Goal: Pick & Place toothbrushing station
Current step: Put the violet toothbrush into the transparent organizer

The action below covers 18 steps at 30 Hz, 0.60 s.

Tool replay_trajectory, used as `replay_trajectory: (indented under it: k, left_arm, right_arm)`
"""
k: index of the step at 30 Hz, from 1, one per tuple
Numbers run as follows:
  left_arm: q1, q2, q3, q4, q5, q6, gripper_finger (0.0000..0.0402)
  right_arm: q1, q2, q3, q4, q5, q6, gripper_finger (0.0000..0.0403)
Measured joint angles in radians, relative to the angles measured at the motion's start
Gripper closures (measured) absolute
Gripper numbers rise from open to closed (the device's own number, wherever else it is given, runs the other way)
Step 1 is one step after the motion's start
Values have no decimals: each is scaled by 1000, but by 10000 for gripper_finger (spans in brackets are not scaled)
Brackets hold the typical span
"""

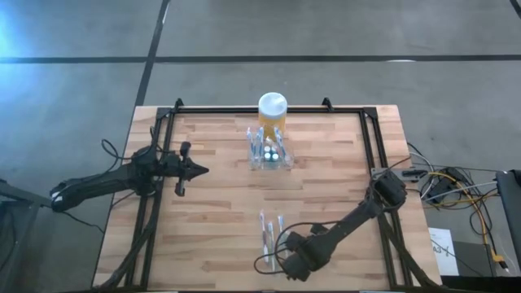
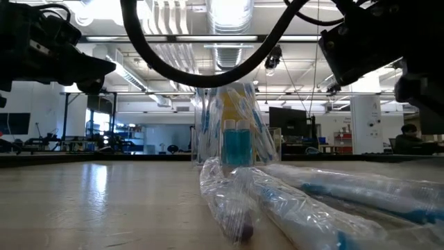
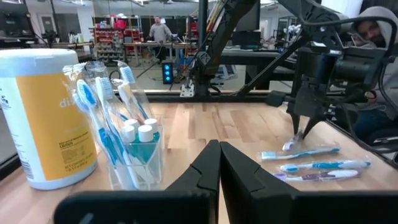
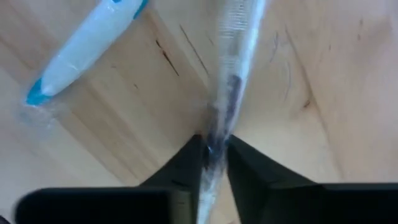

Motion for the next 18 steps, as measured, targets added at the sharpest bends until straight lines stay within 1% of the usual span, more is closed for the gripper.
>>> replay_trajectory:
  k: [3,5,6,9,12,14,16,18]
  left_arm:
    - [0,0,0,-3,0,-19,392]
    - [0,0,0,-7,0,-34,392]
    - [0,0,0,-7,0,-43,392]
    - [0,0,0,-8,0,-60,392]
    - [0,0,0,-9,4,-70,392]
    - [0,0,0,-12,4,-72,392]
    - [0,0,0,-12,4,-73,392]
    - [0,0,0,-12,4,-73,392]
  right_arm:
    - [-8,-1,-1,-9,5,-82,379]
    - [-14,-9,-4,-22,19,-126,384]
    - [-17,-16,-6,-24,42,-149,384]
    - [-19,-59,-9,-45,166,-201,387]
    - [-20,-147,-10,-91,232,-225,388]
    - [-17,-209,-21,-80,299,-258,388]
    - [-11,-276,-37,-48,376,-329,388]
    - [-2,-359,-53,28,445,-441,389]
